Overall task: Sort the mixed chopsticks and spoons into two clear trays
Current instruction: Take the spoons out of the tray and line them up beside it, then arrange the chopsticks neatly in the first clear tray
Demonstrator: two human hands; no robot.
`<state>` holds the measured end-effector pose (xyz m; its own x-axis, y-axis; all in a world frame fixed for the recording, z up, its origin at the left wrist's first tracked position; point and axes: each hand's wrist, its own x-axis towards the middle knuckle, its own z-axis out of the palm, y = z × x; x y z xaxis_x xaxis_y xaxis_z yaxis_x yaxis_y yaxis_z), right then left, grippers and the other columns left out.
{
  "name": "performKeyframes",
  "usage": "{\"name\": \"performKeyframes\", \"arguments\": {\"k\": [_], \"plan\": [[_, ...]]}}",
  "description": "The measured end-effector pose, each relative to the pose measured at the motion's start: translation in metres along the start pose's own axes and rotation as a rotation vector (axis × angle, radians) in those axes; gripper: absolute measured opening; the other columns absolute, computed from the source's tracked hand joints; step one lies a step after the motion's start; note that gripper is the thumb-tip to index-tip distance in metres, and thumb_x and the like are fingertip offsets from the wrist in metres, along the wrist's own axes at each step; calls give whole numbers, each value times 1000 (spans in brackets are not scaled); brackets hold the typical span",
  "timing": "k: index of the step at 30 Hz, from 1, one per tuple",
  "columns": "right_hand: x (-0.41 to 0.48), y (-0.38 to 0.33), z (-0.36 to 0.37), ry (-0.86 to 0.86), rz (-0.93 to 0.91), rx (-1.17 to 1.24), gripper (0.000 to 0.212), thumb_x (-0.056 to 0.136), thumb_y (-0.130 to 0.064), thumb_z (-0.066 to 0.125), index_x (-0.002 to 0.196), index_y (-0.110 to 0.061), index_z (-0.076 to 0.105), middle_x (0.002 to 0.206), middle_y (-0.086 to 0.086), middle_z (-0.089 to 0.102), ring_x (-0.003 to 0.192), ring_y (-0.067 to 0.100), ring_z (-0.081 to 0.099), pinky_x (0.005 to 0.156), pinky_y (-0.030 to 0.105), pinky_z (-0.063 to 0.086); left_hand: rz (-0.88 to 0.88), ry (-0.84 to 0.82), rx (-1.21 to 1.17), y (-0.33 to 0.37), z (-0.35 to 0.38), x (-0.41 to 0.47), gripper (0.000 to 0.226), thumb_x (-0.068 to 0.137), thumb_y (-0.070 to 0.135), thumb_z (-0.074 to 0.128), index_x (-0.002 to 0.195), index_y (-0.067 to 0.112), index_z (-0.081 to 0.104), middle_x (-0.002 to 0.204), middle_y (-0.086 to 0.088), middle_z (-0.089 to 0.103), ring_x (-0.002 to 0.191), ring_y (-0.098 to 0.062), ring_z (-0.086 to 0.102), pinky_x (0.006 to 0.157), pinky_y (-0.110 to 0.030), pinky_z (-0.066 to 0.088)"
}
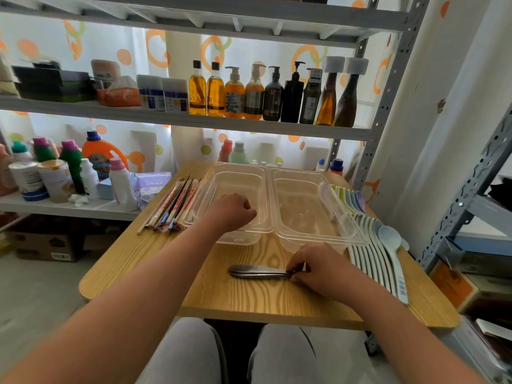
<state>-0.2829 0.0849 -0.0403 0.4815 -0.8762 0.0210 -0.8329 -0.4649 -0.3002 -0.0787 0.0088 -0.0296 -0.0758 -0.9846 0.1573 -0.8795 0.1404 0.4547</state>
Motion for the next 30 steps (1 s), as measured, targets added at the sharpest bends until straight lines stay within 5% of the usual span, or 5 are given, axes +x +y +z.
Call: {"name": "performKeyframes", "arguments": {"k": [17,26,30], "plan": [[-2,-4,-1,-4,11,36,20,86,-23,65,105,-26,68,97,-12,58,75,-1,47,68,11,36,24,-32,-14,-4,4,6,25,92,30,53,101,10,65,92,-1,66,87,-17,62,78,-29,48],[33,-48,-22,442,-199,282,10,84,-16,65,89,-18,73,71,-21,58,72,-9,56,67,5,43,213,467,-427,-8,-6,1,12,91,15,55,95,10,66,73,12,57,65,-1,53,60,-9,40],[73,-71,-14,529,-154,384,12,84,-13,63,89,-14,74,79,-6,68,64,-3,55,62,3,41,173,596,-502,-18,-19,-2,12,92,10,51,94,10,63,79,12,57,68,-1,54,61,-6,43]]}}
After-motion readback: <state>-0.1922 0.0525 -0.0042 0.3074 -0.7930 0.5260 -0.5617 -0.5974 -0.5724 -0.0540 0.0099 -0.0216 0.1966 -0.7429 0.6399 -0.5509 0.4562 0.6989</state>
